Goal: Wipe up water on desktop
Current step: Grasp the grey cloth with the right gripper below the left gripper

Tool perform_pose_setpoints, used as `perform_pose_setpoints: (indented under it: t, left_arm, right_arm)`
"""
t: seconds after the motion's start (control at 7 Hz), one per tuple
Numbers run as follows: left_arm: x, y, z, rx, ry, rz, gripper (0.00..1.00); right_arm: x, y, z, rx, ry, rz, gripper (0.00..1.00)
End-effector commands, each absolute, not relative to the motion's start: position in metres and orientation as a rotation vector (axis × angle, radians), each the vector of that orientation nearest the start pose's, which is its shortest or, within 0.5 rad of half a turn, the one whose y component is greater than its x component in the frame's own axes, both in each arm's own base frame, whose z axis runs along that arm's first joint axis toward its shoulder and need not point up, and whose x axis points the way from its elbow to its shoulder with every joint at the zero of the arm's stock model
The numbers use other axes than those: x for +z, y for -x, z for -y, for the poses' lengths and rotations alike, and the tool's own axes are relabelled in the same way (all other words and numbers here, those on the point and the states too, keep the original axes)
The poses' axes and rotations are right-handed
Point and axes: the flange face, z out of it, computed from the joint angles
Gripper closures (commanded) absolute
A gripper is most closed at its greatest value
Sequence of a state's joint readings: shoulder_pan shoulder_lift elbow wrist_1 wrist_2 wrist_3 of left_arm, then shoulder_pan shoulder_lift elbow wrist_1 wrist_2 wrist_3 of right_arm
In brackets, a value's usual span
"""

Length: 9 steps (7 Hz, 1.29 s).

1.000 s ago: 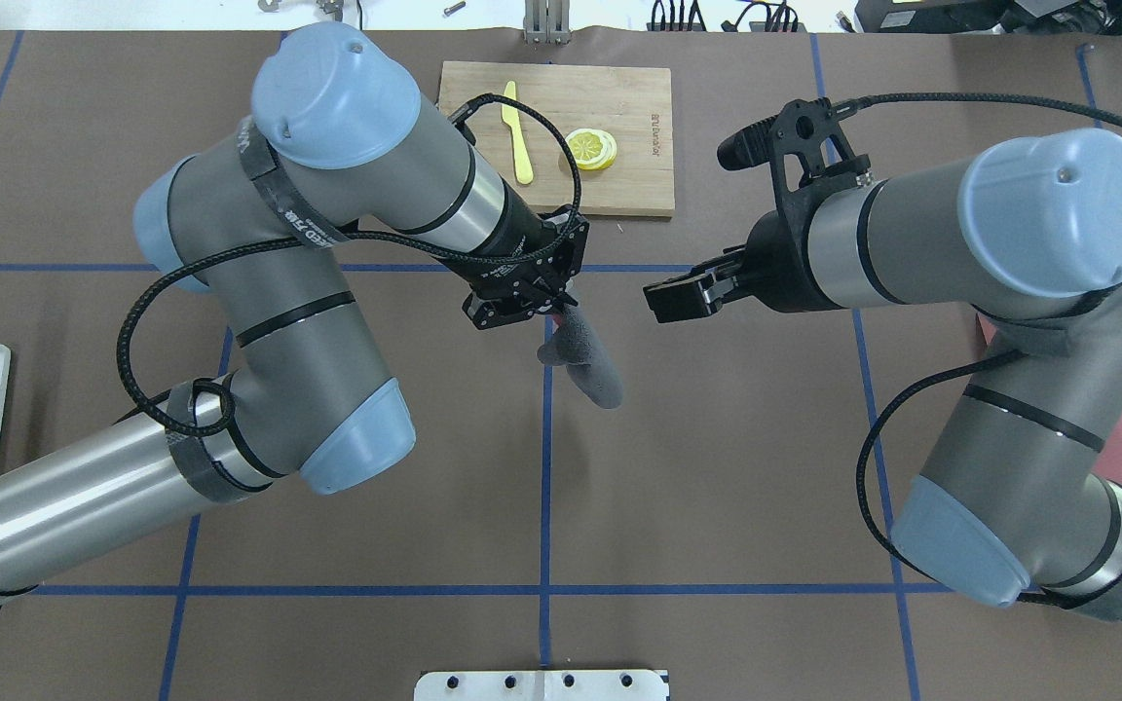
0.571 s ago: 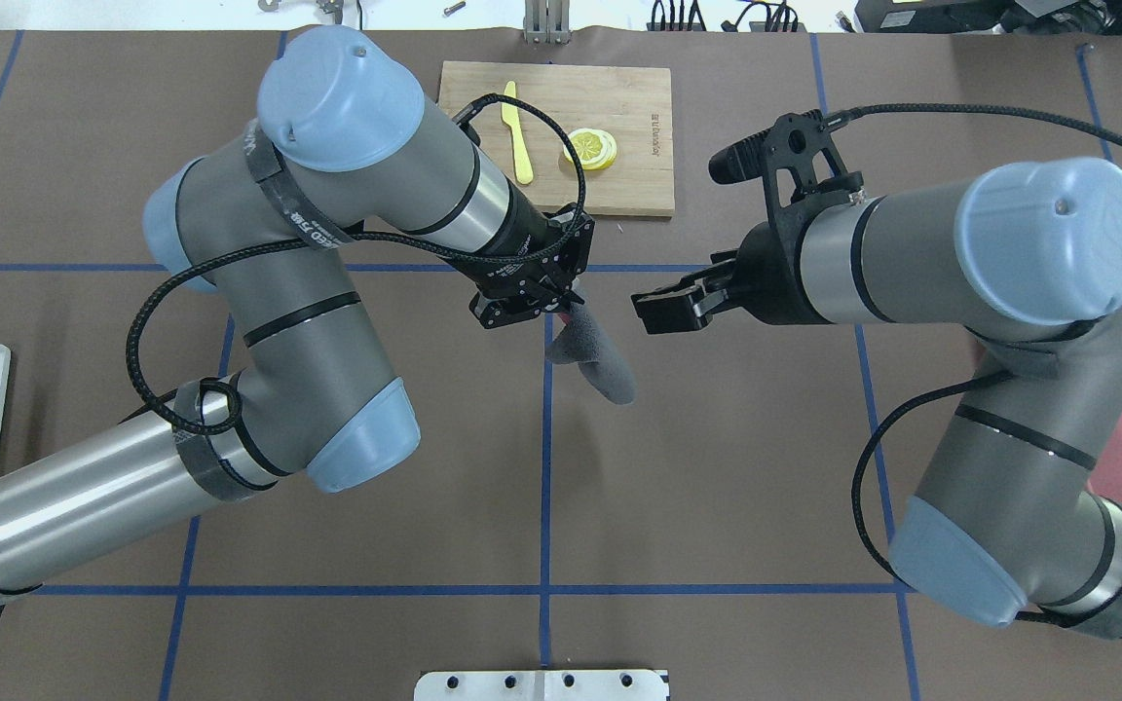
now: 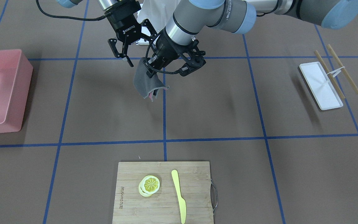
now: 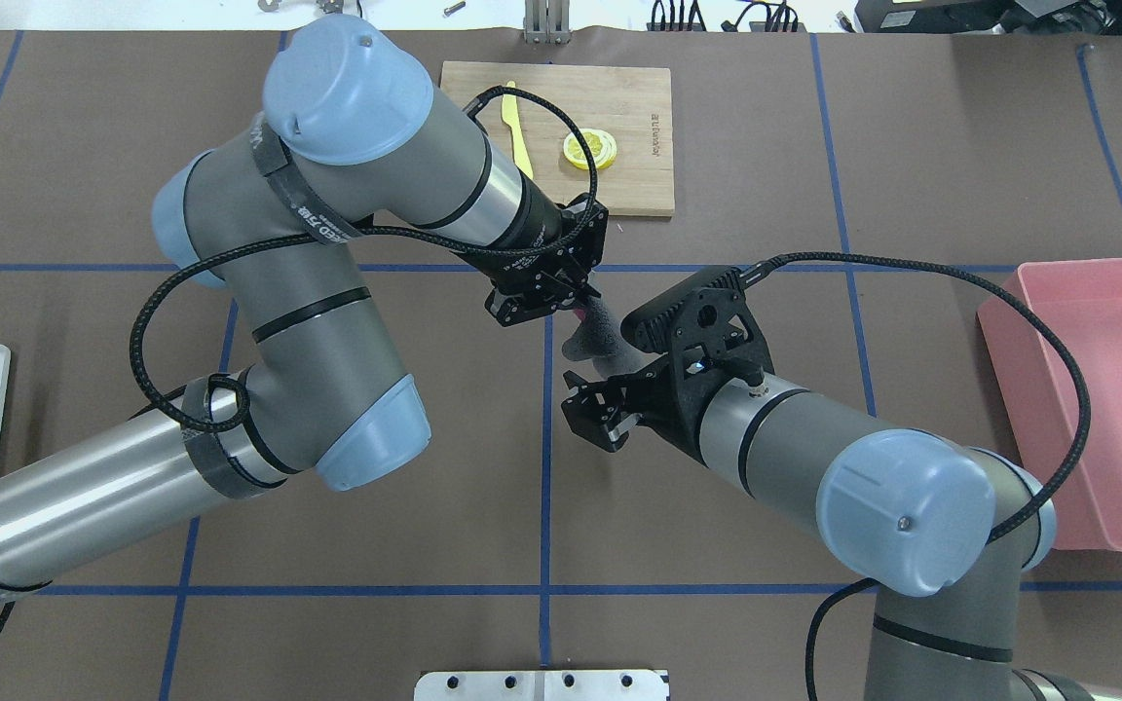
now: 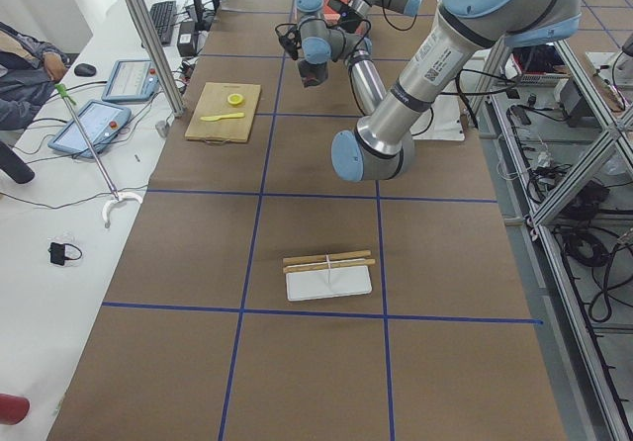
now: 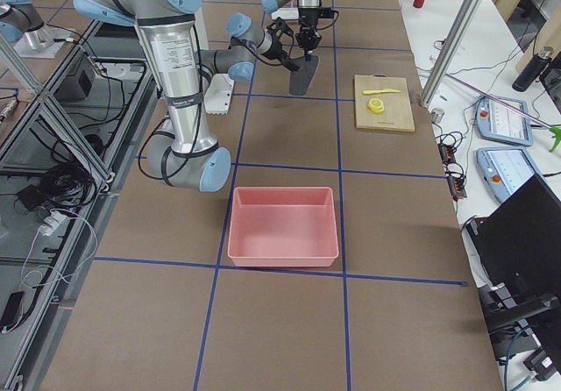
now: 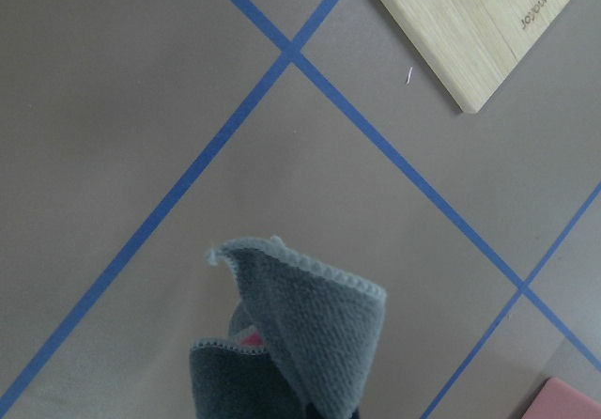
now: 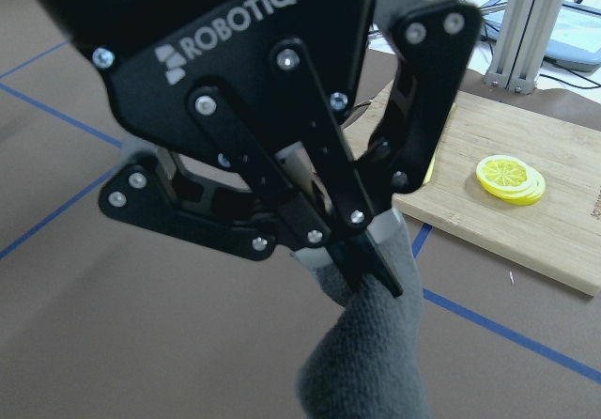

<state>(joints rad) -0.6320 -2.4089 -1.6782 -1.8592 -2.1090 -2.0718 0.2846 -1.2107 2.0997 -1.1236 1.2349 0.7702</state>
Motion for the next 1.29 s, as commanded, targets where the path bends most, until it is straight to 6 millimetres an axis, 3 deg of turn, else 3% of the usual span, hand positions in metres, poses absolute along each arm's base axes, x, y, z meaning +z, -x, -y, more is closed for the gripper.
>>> perform_pose_setpoints:
  t: [0.0, 0.14, 0.29, 0.43, 0.71, 0.86, 1.14]
  left_arm:
    - [0.053, -0.478, 0.449, -0.666, 0.423, -1.265, 1.0]
    - [0.05, -0.477, 0.443, -0.66, 0.43, -1.27, 1.0]
    - [0.051, -0.481, 0.439, -0.663, 0.443, -1.265, 1.0]
    - [0.048, -0.479, 0.436, -0.66, 0.445, -1.271, 1.0]
    - [0.046, -0.475, 0.432, -0.654, 0.447, -1.281, 1.0]
    - [0.047, -0.475, 0.431, -0.651, 0.447, -1.281, 1.0]
    - [0.045, -0.473, 0.429, -0.645, 0.446, -1.288, 1.0]
  right_arm:
    - [0.184, 0.447, 0.298, -0.198, -0.94, 0.969, 0.0]
    - [0.183, 0.448, 0.296, -0.187, -0.946, 0.967, 0.02]
    - [0.18, 0.447, 0.294, -0.18, -0.944, 0.98, 0.11]
    - [0.177, 0.442, 0.291, -0.173, -0.943, 0.994, 0.34]
    - [0.176, 0.442, 0.288, -0.096, -0.889, 1.045, 0.92]
    - [0.178, 0.442, 0.288, -0.097, -0.888, 1.041, 1.0]
    - [0.181, 0.442, 0.287, -0.1, -0.883, 1.037, 1.0]
